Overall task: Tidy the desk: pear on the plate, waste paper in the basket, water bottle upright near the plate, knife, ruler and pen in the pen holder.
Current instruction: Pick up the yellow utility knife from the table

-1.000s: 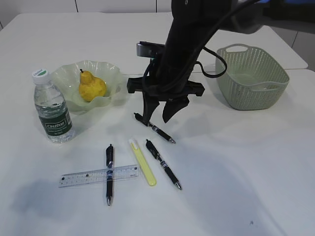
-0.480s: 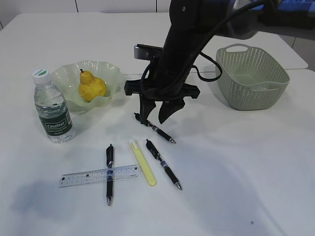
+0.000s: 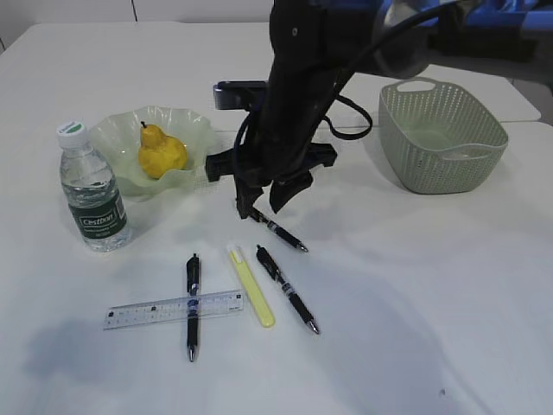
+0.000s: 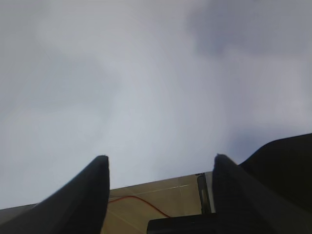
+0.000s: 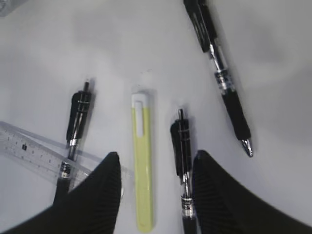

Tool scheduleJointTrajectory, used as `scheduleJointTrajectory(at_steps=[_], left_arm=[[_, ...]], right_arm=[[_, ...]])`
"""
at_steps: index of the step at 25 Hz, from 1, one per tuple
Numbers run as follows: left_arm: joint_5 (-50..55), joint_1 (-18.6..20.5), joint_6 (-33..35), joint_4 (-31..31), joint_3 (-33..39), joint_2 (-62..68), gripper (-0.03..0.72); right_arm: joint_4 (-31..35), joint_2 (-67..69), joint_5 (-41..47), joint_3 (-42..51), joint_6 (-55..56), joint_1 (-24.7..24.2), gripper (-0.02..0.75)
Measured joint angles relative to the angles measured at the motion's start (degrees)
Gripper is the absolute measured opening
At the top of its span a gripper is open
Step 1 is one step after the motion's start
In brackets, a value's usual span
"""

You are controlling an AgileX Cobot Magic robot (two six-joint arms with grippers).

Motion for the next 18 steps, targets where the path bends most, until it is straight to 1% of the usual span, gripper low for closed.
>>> scheduleJointTrajectory(at_steps=[2, 6, 12, 18], left_arm=[[0.0, 0.0, 0.0, -0.09, 0.0, 0.0, 0.466], [0.0, 0.0, 0.0, -0.09, 0.0, 0.0, 0.466], [0.0, 0.0, 0.0, -0.09, 0.0, 0.0, 0.466], [0.0, 0.0, 0.0, -0.09, 0.0, 0.0, 0.466]], right_arm=[[-0.49, 0.0, -1.22, 0.0, 0.0, 0.98, 0.384], [-1.01, 1.38, -1.53, -0.67, 0.0, 1.42, 0.384], [-1.7, 5.68, 0.84, -3.17, 0.0, 1.42, 0.384], [-2.84, 6.18, 1.28, -6.12, 0.0, 2.28, 0.384]])
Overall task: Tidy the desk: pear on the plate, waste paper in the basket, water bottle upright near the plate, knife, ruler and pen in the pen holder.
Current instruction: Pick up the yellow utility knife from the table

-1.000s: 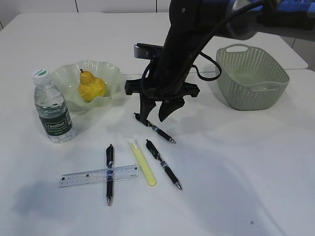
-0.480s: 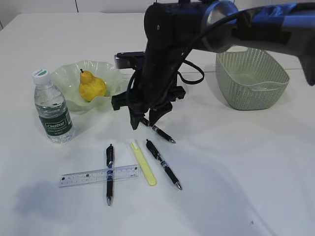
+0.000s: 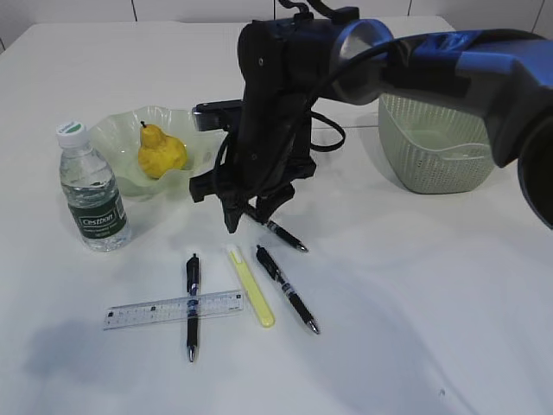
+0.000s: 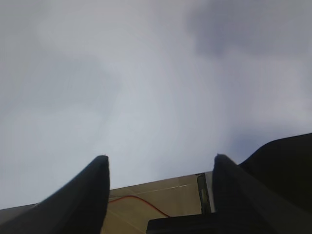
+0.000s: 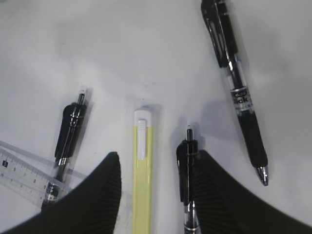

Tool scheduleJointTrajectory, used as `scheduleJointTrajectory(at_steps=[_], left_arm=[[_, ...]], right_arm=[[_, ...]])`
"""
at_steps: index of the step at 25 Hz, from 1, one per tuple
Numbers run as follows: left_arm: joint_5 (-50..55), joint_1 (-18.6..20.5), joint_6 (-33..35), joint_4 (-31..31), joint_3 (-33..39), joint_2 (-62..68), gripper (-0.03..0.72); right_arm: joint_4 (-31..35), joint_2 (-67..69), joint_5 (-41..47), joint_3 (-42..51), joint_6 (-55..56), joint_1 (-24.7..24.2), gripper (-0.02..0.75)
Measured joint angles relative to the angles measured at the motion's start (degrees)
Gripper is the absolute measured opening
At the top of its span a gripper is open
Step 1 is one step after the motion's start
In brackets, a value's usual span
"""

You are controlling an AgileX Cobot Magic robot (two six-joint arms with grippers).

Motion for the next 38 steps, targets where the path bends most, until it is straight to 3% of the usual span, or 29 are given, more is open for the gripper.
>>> scheduleJointTrajectory(at_steps=[9, 38], left_arm=[[0.0, 0.0, 0.0, 0.0, 0.0, 0.0, 0.466], [0.12, 0.0, 0.0, 0.0, 0.0, 0.0, 0.466]], right_arm=[[-1.25, 3.17, 0.56, -0.08, 0.0, 2.9, 0.384], [-1.54, 4.5, 0.09, -0.08, 0.0, 3.1, 0.384]])
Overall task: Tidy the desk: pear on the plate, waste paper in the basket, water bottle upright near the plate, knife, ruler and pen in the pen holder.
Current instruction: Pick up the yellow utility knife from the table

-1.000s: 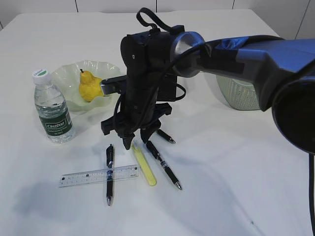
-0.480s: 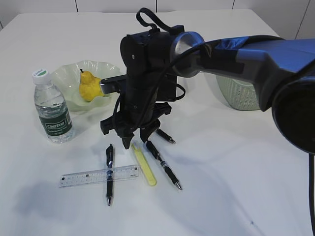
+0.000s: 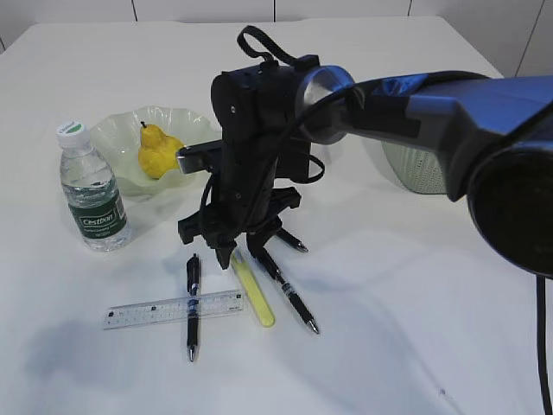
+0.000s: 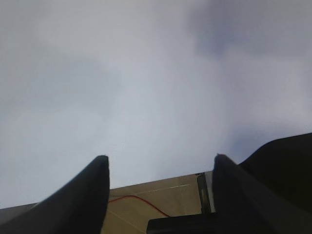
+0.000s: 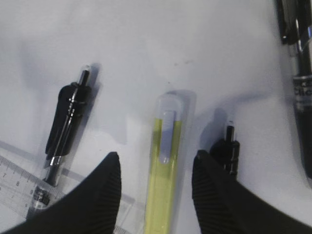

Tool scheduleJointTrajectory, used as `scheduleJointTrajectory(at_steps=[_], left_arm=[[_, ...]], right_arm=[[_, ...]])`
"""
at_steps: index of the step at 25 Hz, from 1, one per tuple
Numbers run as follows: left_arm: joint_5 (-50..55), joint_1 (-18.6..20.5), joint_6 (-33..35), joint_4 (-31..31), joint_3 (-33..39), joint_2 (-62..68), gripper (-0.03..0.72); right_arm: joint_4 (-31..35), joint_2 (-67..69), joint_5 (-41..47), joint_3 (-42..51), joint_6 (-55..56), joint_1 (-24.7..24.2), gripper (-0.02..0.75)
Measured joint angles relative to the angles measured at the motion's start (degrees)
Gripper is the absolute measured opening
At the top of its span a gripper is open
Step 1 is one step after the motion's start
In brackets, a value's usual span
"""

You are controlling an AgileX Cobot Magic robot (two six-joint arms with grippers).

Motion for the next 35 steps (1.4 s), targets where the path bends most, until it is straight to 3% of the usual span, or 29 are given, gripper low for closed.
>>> scheduleJointTrajectory(at_steps=[35], left_arm=[[0.0, 0.0, 0.0, 0.21, 0.0, 0.0, 0.466]], right_arm=[[-2.0, 2.4, 1.97, 0.0, -0.49, 0.0, 0.368]])
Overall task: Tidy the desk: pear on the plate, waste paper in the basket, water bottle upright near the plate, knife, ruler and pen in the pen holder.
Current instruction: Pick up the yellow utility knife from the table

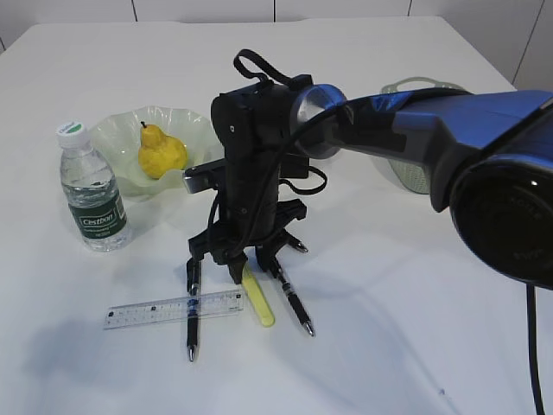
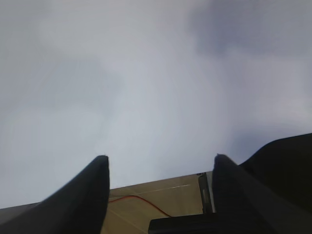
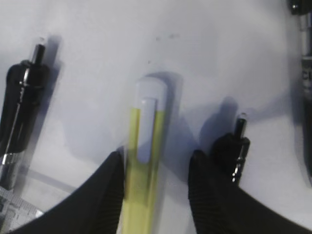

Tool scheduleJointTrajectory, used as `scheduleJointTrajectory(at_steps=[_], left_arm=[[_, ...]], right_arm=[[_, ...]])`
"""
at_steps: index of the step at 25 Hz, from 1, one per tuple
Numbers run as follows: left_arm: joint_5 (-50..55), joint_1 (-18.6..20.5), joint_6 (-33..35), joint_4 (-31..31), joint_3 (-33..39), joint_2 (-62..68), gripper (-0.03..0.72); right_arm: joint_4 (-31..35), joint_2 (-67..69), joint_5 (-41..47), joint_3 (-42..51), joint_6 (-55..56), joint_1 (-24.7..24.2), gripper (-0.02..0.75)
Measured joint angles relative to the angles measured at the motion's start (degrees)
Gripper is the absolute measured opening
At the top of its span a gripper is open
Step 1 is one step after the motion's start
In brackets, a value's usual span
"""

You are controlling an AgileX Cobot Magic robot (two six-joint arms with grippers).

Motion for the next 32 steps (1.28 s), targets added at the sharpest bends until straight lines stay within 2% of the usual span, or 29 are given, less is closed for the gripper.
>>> scheduleJointTrajectory(at_steps=[5, 8, 18, 27, 32], left_arm=[[0.0, 0.0, 0.0, 0.11, 0.0, 0.0, 0.466], [0.0, 0.0, 0.0, 0.11, 0.0, 0.0, 0.466], [0.0, 0.0, 0.0, 0.11, 0.0, 0.0, 0.466], [0.0, 0.0, 0.0, 0.99, 0.0, 0.0, 0.466], [0.0, 0.0, 0.0, 1.84, 0.0, 0.0, 0.466]], right_arm=[[0.12, 0.0, -0.61, 0.0, 0.0, 0.0, 0.227], [0.12, 0.0, -1.18, 0.0, -0.12, 0.0, 0.176], [0.25, 0.04, -2.64, 0.0, -0.46, 0.0, 0.173], [0.6, 0.04, -0.6, -0.28, -0.46, 0.0, 0.173], [0.6, 0.04, 0.67, -4.82, -0.62, 0.0, 0.172]])
